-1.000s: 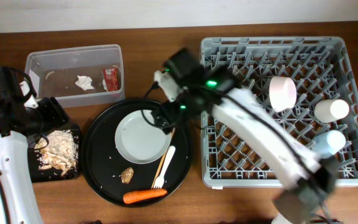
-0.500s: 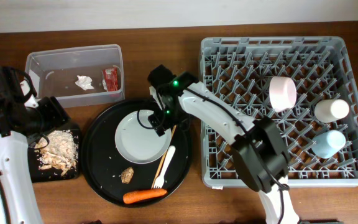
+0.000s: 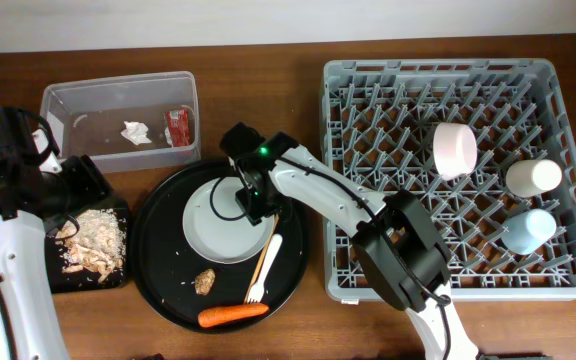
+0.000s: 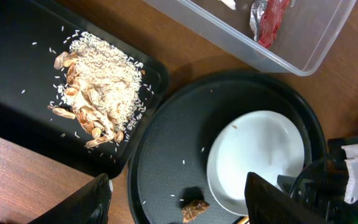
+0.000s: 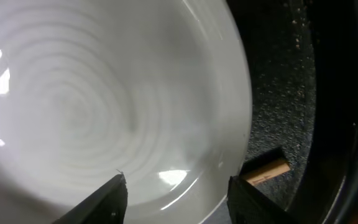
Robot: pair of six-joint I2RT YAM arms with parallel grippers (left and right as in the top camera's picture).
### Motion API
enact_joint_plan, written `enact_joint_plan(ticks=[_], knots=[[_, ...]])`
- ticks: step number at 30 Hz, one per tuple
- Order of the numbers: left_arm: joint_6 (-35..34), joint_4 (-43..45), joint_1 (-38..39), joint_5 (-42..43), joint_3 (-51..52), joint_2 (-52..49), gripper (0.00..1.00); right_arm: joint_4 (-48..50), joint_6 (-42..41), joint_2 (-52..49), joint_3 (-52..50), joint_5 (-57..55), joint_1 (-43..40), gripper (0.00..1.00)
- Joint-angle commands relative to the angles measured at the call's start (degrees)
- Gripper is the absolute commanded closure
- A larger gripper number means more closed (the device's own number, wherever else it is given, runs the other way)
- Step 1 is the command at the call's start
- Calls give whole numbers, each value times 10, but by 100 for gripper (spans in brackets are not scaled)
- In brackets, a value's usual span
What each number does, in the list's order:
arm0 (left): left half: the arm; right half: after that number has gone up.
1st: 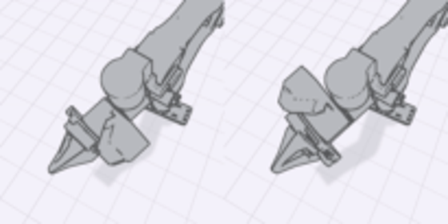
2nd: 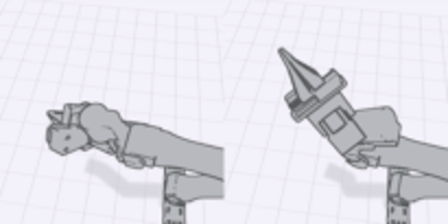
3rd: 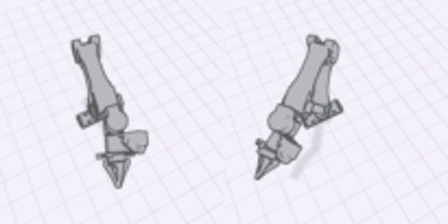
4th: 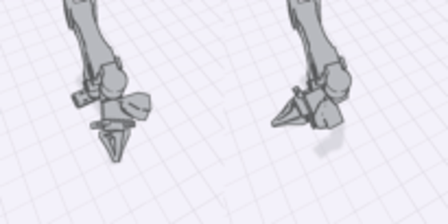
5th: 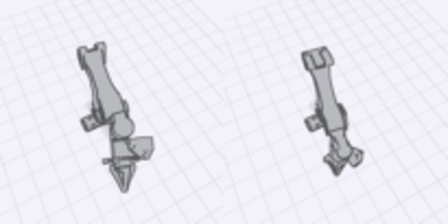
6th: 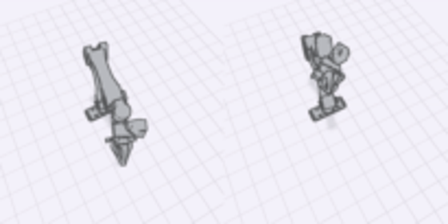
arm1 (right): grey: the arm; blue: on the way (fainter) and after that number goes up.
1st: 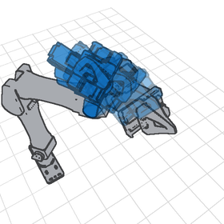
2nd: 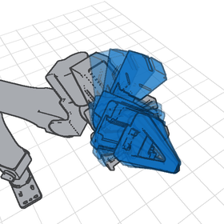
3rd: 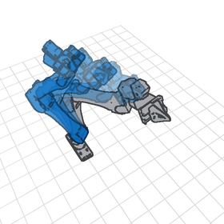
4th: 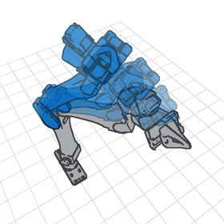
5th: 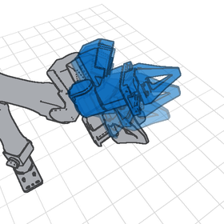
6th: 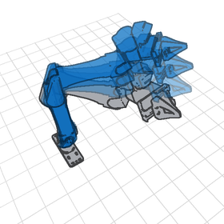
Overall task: Sort waste into correct bins and load items into the dishwasher rack
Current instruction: 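Grasp the white plate rim with the right gripper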
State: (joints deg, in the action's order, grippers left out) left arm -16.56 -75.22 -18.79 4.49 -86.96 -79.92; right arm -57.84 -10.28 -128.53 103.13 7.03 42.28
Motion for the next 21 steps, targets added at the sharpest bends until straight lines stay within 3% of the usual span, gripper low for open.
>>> enact_joint_plan(ticks=[1,8,21], knots=[[-6,1,-2,6,-4,4,32,8,-10,-5,-27,-5,1,46],[-6,0,-2,6,-4,4,32,9,-14,-5,-29,-16,1,49],[-6,0,-2,6,-4,4,32,-14,-14,15,-4,-29,0,40]])
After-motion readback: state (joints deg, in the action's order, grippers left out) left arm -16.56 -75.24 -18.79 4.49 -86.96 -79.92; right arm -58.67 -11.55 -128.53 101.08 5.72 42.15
